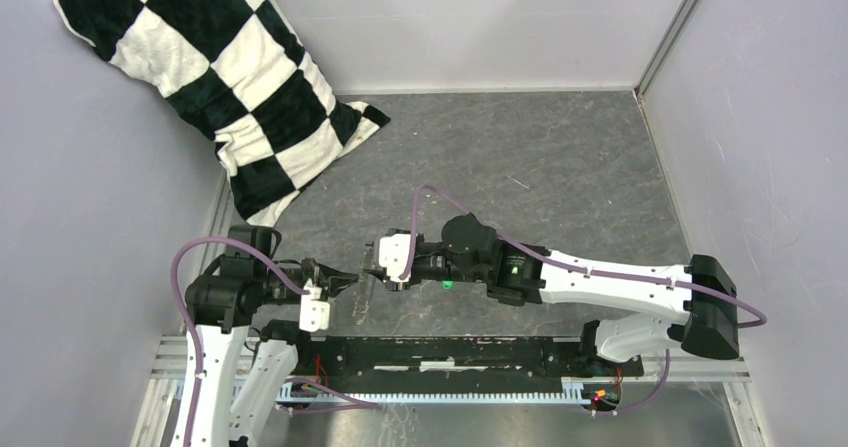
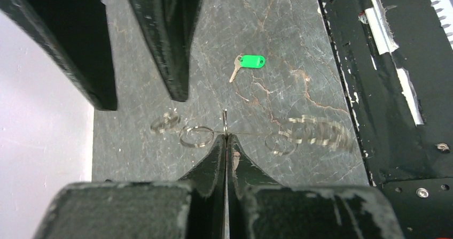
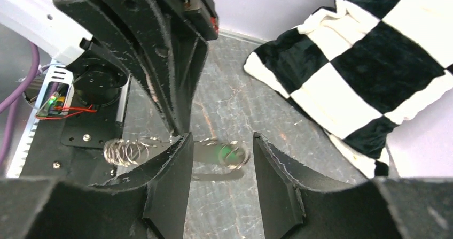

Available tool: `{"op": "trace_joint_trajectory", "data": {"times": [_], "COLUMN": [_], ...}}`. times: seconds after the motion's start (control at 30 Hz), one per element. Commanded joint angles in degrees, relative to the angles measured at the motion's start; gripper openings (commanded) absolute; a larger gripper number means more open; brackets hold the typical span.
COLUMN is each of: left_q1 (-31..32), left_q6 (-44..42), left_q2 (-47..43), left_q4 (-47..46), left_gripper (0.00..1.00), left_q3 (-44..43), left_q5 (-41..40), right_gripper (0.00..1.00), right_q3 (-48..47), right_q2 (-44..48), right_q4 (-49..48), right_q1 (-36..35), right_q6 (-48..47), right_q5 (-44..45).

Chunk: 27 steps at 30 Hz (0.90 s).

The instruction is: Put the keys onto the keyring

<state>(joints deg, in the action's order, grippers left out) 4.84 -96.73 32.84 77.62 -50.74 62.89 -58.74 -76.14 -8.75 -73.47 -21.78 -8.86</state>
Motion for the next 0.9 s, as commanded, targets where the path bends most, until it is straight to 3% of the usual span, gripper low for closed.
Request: {"op": "trace_joint_trajectory", "data": {"times": [0.0,0.27,0.87], "left_q1": [-0.1,-0.1,-0.1], "left_q6": [-2.3,-1.7,0.7], "left_q2": [-0.5,-0.5,1.3], "left_q4": [1.2,1.1,1.2], "left_gripper": [0.02,0.02,0.02], "left_q3": [-1.8,-2.2,-3.7], "left_q5": [1.8,2.3,2.8], "right_gripper": [0.51,0.46,0.41], "right_q3": [-2.8,-5.2,-3.3], "right_q2": [1.4,-2.3,-3.8], "right_q4": [0.0,1.5,3.2], "right_q1": [0.5,0.4,0.3], "right_q6": [-1.9,1.6,-0.2], "right_q5": [-0.9,-7.4,-7.2]}}
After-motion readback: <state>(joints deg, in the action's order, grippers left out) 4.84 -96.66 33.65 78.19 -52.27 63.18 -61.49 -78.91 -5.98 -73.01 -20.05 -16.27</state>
